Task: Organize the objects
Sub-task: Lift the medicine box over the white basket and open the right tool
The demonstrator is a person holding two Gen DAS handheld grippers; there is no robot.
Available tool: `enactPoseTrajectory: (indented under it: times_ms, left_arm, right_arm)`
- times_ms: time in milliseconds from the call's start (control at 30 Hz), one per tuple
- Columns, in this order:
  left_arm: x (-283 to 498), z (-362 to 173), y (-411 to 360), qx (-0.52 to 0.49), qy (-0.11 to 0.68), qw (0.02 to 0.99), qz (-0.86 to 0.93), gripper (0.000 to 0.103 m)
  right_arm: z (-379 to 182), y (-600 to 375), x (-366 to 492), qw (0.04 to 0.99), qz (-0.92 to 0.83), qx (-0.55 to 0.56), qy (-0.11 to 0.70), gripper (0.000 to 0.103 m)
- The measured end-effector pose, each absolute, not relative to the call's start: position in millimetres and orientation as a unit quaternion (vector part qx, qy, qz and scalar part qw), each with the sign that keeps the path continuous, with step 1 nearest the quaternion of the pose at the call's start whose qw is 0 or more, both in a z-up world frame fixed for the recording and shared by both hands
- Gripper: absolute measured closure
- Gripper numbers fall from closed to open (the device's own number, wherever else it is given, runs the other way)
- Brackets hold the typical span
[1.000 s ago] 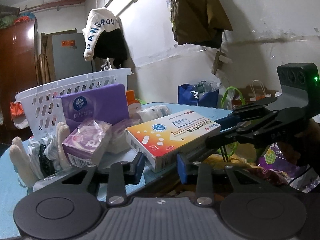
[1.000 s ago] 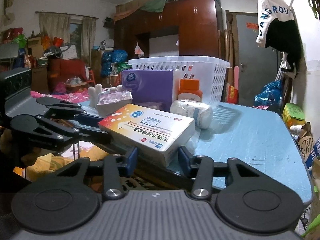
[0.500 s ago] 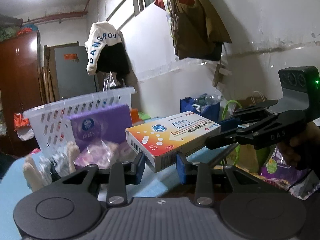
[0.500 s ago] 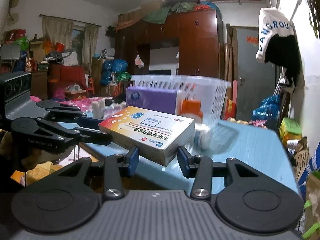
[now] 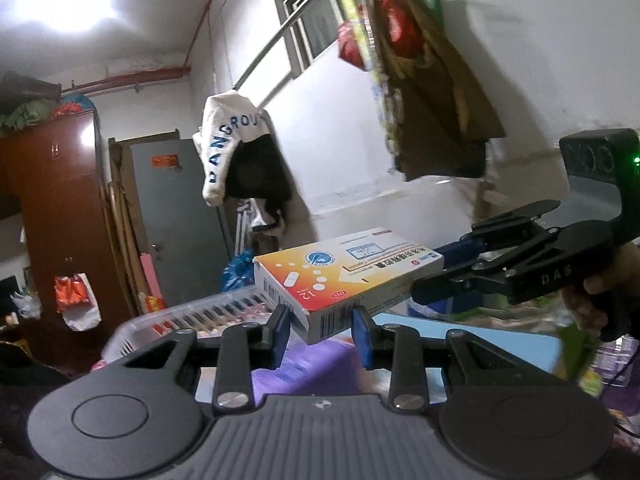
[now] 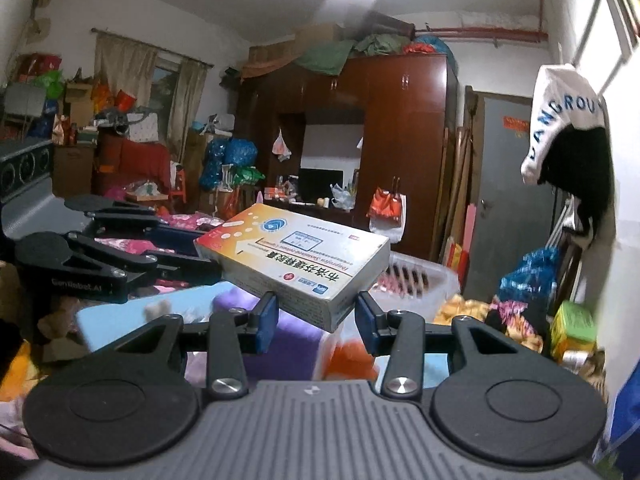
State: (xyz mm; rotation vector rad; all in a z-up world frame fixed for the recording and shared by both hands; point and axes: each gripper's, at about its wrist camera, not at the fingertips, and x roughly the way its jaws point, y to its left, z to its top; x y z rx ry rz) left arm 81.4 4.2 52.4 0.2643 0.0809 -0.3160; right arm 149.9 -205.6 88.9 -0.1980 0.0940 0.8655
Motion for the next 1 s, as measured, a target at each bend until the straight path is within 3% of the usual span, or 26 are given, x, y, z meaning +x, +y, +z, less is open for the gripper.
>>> enactPoseTrajectory:
  times_ms: [367, 600, 1000]
  left_arm:
    - [200.4, 86.8, 50.4, 0.119, 0.112, 0.981, -0.103, 0.065]
    - [259.8, 76.1, 70.1, 0.100, 0.201, 0.970, -0.092, 0.065]
    - [287.0, 68.2, 74.5, 0.097, 0.248, 0.960, -0.090, 0.065]
  right_arm:
    - [96.8, -132.1, 245.4, 0.896, 0.404, -0.138, 0.120, 0.057]
    - [82.0, -106.9, 276.0, 0.885, 0.387, -0.169, 0.194, 0.057]
    - [85.7, -102.7, 298.0, 0.870, 0.379, -0.182, 0.256, 0.055]
